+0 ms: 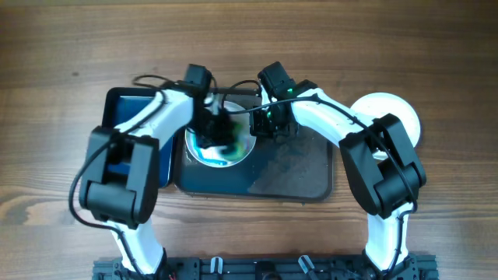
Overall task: Clean dirty plates on tray and stack at the side
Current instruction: 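Scrub the plate with the sponge while right gripper holds the rim, then lift the cleaned plate with right gripper and stack it on the pile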
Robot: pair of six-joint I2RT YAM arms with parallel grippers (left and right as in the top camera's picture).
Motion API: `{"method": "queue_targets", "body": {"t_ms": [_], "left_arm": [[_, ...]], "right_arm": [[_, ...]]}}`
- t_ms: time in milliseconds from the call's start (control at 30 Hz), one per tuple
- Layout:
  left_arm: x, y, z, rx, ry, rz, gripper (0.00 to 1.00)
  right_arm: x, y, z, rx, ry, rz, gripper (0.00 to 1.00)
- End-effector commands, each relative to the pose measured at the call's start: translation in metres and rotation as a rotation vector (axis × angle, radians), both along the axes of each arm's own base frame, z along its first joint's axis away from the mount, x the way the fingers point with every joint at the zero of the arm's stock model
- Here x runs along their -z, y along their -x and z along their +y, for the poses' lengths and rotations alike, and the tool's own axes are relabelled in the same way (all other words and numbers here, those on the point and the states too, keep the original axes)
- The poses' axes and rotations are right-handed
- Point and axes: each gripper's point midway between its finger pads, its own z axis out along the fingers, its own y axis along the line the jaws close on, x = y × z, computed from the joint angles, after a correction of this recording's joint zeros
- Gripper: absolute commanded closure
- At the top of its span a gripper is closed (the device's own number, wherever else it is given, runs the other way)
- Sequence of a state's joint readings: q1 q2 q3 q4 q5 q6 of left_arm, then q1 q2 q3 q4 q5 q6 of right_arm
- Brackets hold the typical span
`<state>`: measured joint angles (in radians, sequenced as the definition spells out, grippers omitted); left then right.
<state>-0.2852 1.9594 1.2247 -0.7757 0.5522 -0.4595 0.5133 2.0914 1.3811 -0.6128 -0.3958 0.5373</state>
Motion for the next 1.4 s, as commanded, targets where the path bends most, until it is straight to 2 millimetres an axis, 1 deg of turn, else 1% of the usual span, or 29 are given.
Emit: {"method": "queue_targets", "body": {"t_ms": [0, 33, 67, 167, 200, 300, 333, 367, 400, 433, 500, 567, 600, 633, 700, 733, 767, 833, 933, 1067, 1200, 1233, 1300, 1333, 1367], "left_arm": [[-0.025, 0.013, -0.048, 0.142, 0.273, -0.011, 0.96], [-0.028, 0.007, -0.046, 0.138, 0.261, -0.027, 0.96], [-0.031, -0.002, -0.039, 0.106, 0.217, -0.037, 0.96], [-0.042, -0.035, 0.003, -0.020, 0.031, -0.089, 0.96], [-0.052, -0.047, 0.022, -0.070, -0.028, -0.117, 0.96], [-0.084, -0.078, 0.069, -0.185, -0.101, -0.221, 0.96], [-0.091, -0.084, 0.082, -0.223, -0.117, -0.245, 0.96], [-0.099, -0.091, 0.103, -0.284, -0.147, -0.269, 0.96], [-0.102, -0.094, 0.116, -0.312, -0.161, -0.282, 0.96], [-0.104, -0.096, 0.127, -0.337, -0.175, -0.288, 0.96], [-0.103, -0.098, 0.148, -0.382, -0.196, -0.287, 0.96], [-0.102, -0.098, 0.158, -0.402, -0.215, -0.285, 0.96], [-0.101, -0.098, 0.162, -0.409, -0.230, -0.287, 0.96], [-0.101, -0.099, 0.163, -0.410, -0.238, -0.288, 0.96], [-0.100, -0.098, 0.163, -0.409, -0.240, -0.288, 0.96], [-0.100, -0.098, 0.163, -0.409, -0.240, -0.288, 0.96], [-0.100, -0.098, 0.163, -0.409, -0.240, -0.288, 0.96], [-0.100, -0.099, 0.164, -0.410, -0.246, -0.289, 0.96], [-0.099, -0.098, 0.170, -0.416, -0.278, -0.292, 0.96], [-0.098, -0.098, 0.171, -0.416, -0.285, -0.289, 0.96], [-0.098, -0.098, 0.171, -0.417, -0.285, -0.290, 0.96], [-0.098, -0.098, 0.171, -0.417, -0.285, -0.289, 0.96], [-0.098, -0.098, 0.170, -0.417, -0.284, -0.289, 0.96], [-0.098, -0.098, 0.170, -0.417, -0.284, -0.289, 0.96], [-0.098, -0.098, 0.170, -0.417, -0.284, -0.289, 0.96]], "right_arm": [[0.005, -0.005, -0.004, 0.016, 0.008, 0.006, 0.96], [0.005, -0.004, -0.004, 0.016, 0.009, 0.010, 0.96], [0.005, -0.003, -0.004, 0.015, 0.008, 0.013, 0.96], [0.005, -0.002, -0.003, 0.012, 0.003, 0.017, 0.96], [0.004, -0.002, -0.003, 0.005, -0.002, 0.015, 0.96], [-0.004, -0.002, 0.000, -0.024, -0.021, -0.004, 0.96], [-0.008, -0.003, 0.000, -0.037, -0.022, -0.020, 0.96], [-0.014, -0.004, -0.003, -0.044, -0.008, -0.044, 0.95], [-0.020, -0.007, -0.009, -0.039, 0.026, -0.074, 0.96], [-0.026, -0.009, -0.016, -0.030, 0.065, -0.100, 0.96], [-0.045, -0.015, -0.030, -0.046, 0.156, -0.197, 0.96], [-0.067, -0.022, -0.049, -0.034, 0.282, -0.302, 0.96], [-0.086, -0.027, -0.064, -0.026, 0.392, -0.393, 0.96], [-0.100, -0.029, -0.075, -0.012, 0.469, -0.454, 0.96], [-0.131, -0.032, -0.089, -0.005, 0.613, -0.585, 0.95], [-0.154, -0.032, -0.095, -0.009, 0.710, -0.677, 0.96], [-0.165, -0.030, -0.096, -0.016, 0.755, -0.722, 0.96], [-0.198, -0.023, -0.097, -0.008, 0.900, -0.855, 0.96], [-0.227, -0.008, -0.086, -0.014, 1.041, -0.993, 0.96], [-0.258, 0.011, -0.070, 0.002, 1.161, -1.150, 0.96], [-0.286, 0.027, -0.064, 0.054, 1.266, -1.271, 0.96], [-0.289, 0.028, -0.064, 0.061, 1.278, -1.284, 0.96], [-0.289, 0.029, -0.064, 0.062, 1.278, -1.287, 0.96], [-0.285, 0.028, -0.062, 0.048, 1.258, -1.275, 0.96], [-0.276, 0.026, -0.058, 0.017, 1.213, -1.246, 0.96]]}}
